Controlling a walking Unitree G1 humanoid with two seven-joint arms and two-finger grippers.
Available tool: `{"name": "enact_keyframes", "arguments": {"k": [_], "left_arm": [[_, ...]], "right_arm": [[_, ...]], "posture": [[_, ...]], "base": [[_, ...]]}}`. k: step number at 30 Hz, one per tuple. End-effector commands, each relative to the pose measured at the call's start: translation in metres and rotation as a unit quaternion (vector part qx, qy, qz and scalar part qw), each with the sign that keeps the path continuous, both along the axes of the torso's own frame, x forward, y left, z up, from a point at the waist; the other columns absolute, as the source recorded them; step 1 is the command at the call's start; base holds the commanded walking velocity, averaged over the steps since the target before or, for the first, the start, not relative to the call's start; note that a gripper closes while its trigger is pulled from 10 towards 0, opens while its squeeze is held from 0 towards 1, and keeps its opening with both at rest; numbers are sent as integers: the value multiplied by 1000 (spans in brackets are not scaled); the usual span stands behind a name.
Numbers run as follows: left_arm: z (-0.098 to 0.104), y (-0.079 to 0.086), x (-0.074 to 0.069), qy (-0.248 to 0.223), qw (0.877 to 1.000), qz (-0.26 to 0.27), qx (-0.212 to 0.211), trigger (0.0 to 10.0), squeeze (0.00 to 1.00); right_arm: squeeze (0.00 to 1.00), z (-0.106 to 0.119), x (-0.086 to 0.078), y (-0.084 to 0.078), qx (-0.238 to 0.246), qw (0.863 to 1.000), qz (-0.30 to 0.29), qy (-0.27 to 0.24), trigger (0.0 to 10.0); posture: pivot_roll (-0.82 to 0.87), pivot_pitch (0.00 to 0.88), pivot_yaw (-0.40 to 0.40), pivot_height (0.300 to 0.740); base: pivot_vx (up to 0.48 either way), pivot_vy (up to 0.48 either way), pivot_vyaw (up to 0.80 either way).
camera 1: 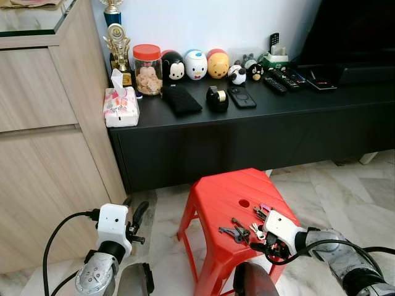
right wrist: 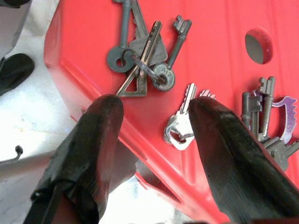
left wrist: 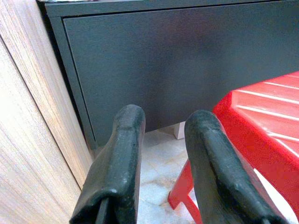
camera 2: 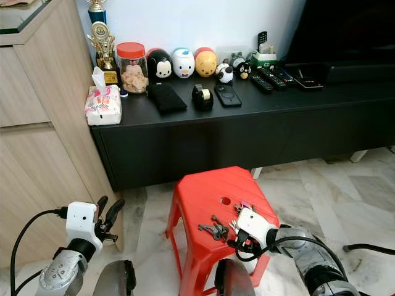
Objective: Hang keys on a hook
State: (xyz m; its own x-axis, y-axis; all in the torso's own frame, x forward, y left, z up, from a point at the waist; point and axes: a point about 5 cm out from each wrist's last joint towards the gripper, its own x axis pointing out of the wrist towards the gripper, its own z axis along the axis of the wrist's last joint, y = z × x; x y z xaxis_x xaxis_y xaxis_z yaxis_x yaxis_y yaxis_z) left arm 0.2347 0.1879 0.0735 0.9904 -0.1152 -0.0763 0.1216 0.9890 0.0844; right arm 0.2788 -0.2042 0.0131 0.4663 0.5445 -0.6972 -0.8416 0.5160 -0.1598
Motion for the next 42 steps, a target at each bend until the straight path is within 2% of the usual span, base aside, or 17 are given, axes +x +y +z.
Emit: {"name": "enact_keyframes", "arguments": {"k": [1, 12, 14, 15, 16, 17, 19, 20, 21, 22, 23, 24, 25, 26, 27, 28, 42], "left_arm": [[1, -3, 0, 3, 1000, -8, 4, 10000, 0], [1, -2, -1, 4, 1000, -6, 4, 10000, 0], [1, -3, -1, 4, 1000, -7, 4, 10000, 0], [1, -3, -1, 5, 1000, -7, 4, 10000, 0], [1, -3, -1, 5, 1000, -7, 4, 10000, 0], [1, -3, -1, 5, 1000, -7, 5, 10000, 0], [1, -2, -1, 6, 1000, -7, 5, 10000, 0], [1, -2, -1, 6, 1000, -7, 5, 10000, 0], [1, -2, -1, 6, 1000, -7, 5, 10000, 0], [1, -2, -1, 6, 1000, -6, 5, 10000, 0], [1, -2, -1, 6, 1000, -6, 5, 10000, 0], [1, -2, -2, 6, 1000, -6, 6, 10000, 0], [1, -2, -2, 6, 1000, -6, 6, 10000, 0], [1, -2, -2, 6, 1000, -6, 6, 10000, 0], [1, -2, -2, 6, 1000, -5, 6, 10000, 0], [1, -2, -2, 6, 1000, -5, 6, 10000, 0], [1, -2, -2, 7, 1000, -3, 6, 10000, 0]], "right_arm": [[0, 5, 7, 4, -1, 1000, 1, -19, 10000], [0, 7, 14, 16, -1, 999, 8, -38, 10000], [0, 7, 14, 17, -3, 999, 6, -38, 9294], [0, 6, 14, 17, -4, 999, 7, -37, 8235], [0, 6, 14, 17, -5, 999, 8, -36, 8235], [0, 5, 13, 17, -6, 999, 8, -33, 6980], [0, 3, 12, 18, -8, 1000, 10, -24, 7333], [0, 1, 10, 19, -10, 1000, 14, -21, 8706], [0, 1, 10, 19, -11, 1000, 17, -19, 8706], [0, 0, 9, 19, -11, 1000, 16, -20, 10000], [0, 0, 9, 20, -12, 1000, 15, -21, 10000], [0, 0, 10, 20, -11, 1000, 14, -22, 9255], [0, 0, 10, 21, -10, 1000, 12, -22, 7294], [0, 0, 10, 21, -9, 1000, 12, -22, 7294], [0, 0, 10, 21, -8, 1000, 12, -23, 2353], [0, 0, 11, 22, -8, 1000, 13, -25, 941], [0, -3, 10, 27, -19, 999, 26, -25, 392]], "posture": [[98, 0, -77, 559], [103, 0, -75, 559], [104, 0, -76, 559], [103, 0, -75, 559], [104, 0, -76, 559], [105, 0, -76, 559], [106, 0, -76, 559], [106, 0, -76, 559], [106, 0, -76, 559], [109, 0, -75, 559], [109, 0, -75, 559], [110, 0, -74, 559], [110, 0, -74, 559], [110, 0, -74, 559], [110, 0, -73, 559], [110, 0, -74, 559], [113, 0, -76, 559]], "base": [[0, 0, 0], [0, 0, 0], [0, 0, 0], [0, 0, 0], [0, 0, 0], [0, 0, 0], [0, 0, 0], [0, 0, 0], [0, 0, 0], [0, 0, 0], [0, 0, 0], [0, 0, 0], [0, 0, 0], [0, 0, 0], [0, 0, 0], [0, 0, 0], [0, 0, 0]]}}
